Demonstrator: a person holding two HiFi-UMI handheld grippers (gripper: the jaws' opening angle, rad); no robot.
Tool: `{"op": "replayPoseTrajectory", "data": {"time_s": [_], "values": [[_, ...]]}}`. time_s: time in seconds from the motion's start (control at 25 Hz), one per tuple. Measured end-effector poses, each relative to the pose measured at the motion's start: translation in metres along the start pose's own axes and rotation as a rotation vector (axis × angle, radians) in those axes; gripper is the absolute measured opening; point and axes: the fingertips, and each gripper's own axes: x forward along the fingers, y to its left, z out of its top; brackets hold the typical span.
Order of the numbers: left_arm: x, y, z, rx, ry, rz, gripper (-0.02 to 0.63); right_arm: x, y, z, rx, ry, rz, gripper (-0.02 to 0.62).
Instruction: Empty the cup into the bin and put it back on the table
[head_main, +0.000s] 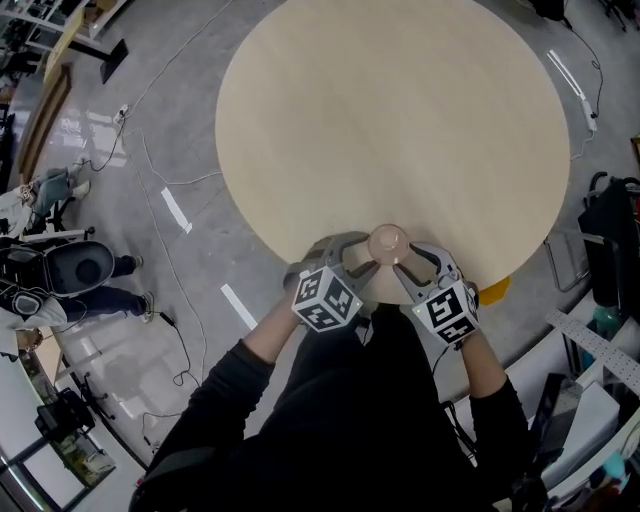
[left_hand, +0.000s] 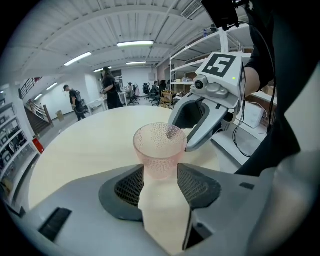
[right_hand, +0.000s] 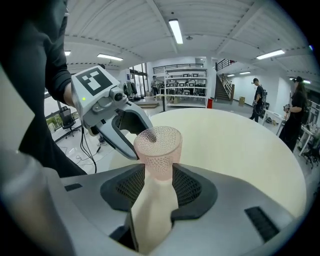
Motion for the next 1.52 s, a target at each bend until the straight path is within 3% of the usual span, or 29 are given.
{"op": "replayPoseTrajectory", "data": {"time_s": [0.8,1.08,1.2,1.28,1.4,1.52], "values": [[0.027,0.020,-0.011,-0.095,0.061,-0.018,0.225,0.021,-0.028,-0.015,0.074,0.020,0.052,0.181],[0.000,0.024,-0.033,-0.219,0.037,0.029,0.224,0.003,-0.027,-0.029,0.155,0.037,0.016,0.179],[-0.022,0.033,-0.034,-0.294,-0.016,0.070,0.220,0.002,-0.027,-0.020,0.197,0.019,0.012,0.173],[-0.033,0.036,-0.034,-0.383,-0.054,0.117,0.161,-0.004,-0.029,-0.016,0.234,-0.006,0.002,0.137],[-0.050,0.035,-0.023,-0.520,-0.129,0.172,0.054,-0.023,-0.032,-0.008,0.297,-0.051,-0.027,0.032],[-0.065,0.026,-0.003,-0.553,-0.207,0.154,0.025,-0.038,-0.032,0.005,0.338,-0.091,-0.043,0.017]]}}
